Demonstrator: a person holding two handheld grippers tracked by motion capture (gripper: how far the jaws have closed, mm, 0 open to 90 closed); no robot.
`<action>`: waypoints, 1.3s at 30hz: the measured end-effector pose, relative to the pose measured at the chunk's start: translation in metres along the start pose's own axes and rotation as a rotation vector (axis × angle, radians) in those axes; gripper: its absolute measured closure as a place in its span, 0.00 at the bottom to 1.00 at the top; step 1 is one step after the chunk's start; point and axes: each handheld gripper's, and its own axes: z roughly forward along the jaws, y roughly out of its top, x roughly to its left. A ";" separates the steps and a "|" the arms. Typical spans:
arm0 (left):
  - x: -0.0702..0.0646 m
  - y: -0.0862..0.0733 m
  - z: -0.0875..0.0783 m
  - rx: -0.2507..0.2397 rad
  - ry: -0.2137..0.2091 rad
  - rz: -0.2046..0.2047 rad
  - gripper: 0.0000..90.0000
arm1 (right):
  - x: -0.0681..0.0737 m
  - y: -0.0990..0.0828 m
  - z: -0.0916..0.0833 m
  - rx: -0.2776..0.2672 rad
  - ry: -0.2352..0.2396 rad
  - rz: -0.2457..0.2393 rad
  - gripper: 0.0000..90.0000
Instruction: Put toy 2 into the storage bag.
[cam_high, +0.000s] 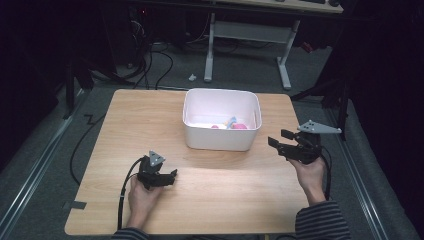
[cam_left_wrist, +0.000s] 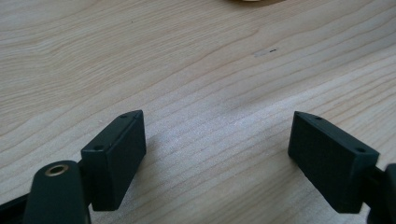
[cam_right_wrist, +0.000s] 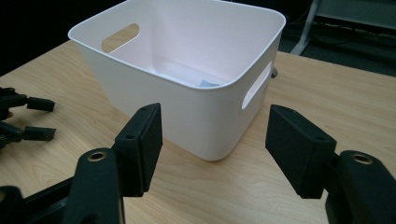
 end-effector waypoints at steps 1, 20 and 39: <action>0.000 0.000 0.000 0.001 -0.001 0.000 0.22 | 0.000 -0.003 -0.001 0.005 -0.005 0.000 0.41; 0.000 0.000 0.000 0.000 -0.001 -0.001 0.22 | -0.017 -0.094 0.012 0.083 -0.102 0.103 0.44; 0.000 0.000 0.000 0.000 0.002 -0.001 0.22 | -0.016 -0.138 0.055 0.209 -0.238 0.051 0.37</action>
